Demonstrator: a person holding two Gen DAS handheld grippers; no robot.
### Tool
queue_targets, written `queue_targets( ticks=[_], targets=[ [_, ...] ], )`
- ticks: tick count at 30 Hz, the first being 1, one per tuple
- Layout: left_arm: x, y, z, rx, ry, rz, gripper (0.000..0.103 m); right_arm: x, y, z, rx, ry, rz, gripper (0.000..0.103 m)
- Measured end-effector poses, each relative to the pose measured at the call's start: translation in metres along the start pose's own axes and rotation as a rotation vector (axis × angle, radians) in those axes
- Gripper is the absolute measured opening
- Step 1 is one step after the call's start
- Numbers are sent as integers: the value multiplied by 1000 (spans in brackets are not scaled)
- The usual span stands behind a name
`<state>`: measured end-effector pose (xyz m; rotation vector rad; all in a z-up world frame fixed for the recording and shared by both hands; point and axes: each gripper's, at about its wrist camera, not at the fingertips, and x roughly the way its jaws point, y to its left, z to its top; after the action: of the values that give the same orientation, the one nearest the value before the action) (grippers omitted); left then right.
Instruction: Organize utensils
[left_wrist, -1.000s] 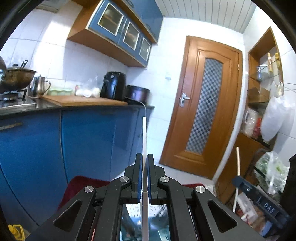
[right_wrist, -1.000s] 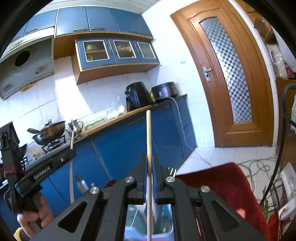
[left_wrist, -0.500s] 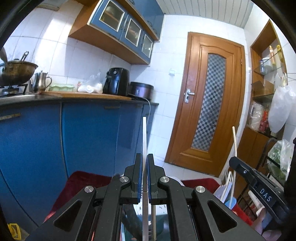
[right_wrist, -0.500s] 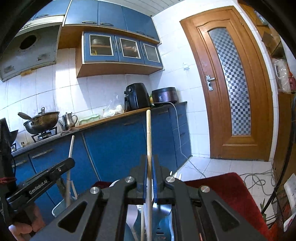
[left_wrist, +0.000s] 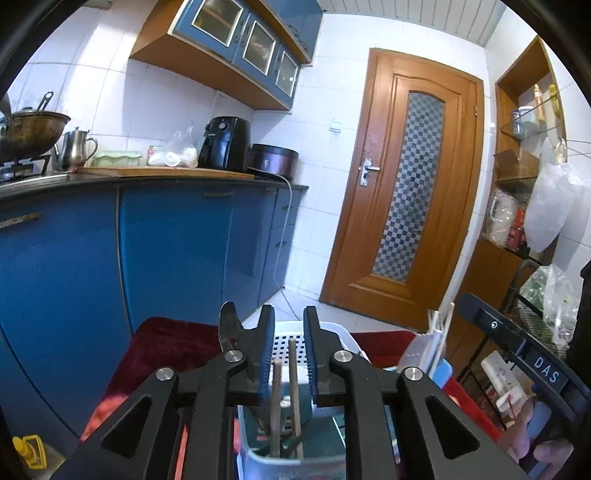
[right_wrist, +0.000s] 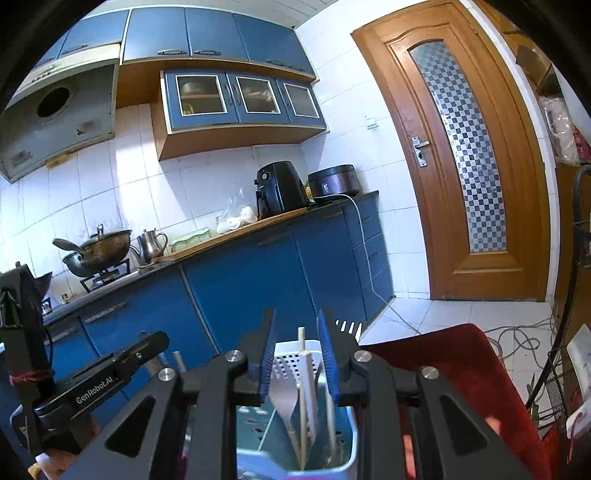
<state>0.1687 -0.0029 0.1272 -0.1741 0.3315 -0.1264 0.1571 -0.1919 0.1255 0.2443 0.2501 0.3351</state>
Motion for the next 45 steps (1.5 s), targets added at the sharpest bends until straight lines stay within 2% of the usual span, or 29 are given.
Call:
queue_targets(
  ticks=[2, 6, 8, 11, 13, 14, 19, 22, 33, 45],
  targets=[
    [-11, -2, 1, 4, -1, -3, 25, -11, 3, 1, 1, 2, 2, 28],
    [-31, -7, 1, 26, 11, 0, 34, -30, 11, 0, 0, 22, 8, 38],
    [-41, -10, -1, 42, 20, 7, 42, -39, 15, -3, 1, 36, 15, 42],
    [-57, -12, -4, 58, 26, 20, 54, -53, 20, -11, 1, 60, 18, 53],
    [-68, -13, -7, 61, 30, 28, 58, -63, 24, -18, -3, 77, 19, 62],
    [-73, -13, -9, 63, 33, 32, 59, -66, 27, -21, -6, 84, 17, 65],
    [-94, -12, -25, 71, 57, 59, 60, -87, 32, -40, -8, 105, 5, 95],
    [-103, -12, -38, 78, 68, 76, 61, -97, 33, -51, -7, 113, -4, 101],
    [-104, -10, -87, 102, 134, 90, 62, -105, 24, -95, 8, 187, -66, 103],
    [-93, -8, -109, 91, 163, 95, 62, -101, 15, -120, -15, 211, -137, 103]
  ],
)
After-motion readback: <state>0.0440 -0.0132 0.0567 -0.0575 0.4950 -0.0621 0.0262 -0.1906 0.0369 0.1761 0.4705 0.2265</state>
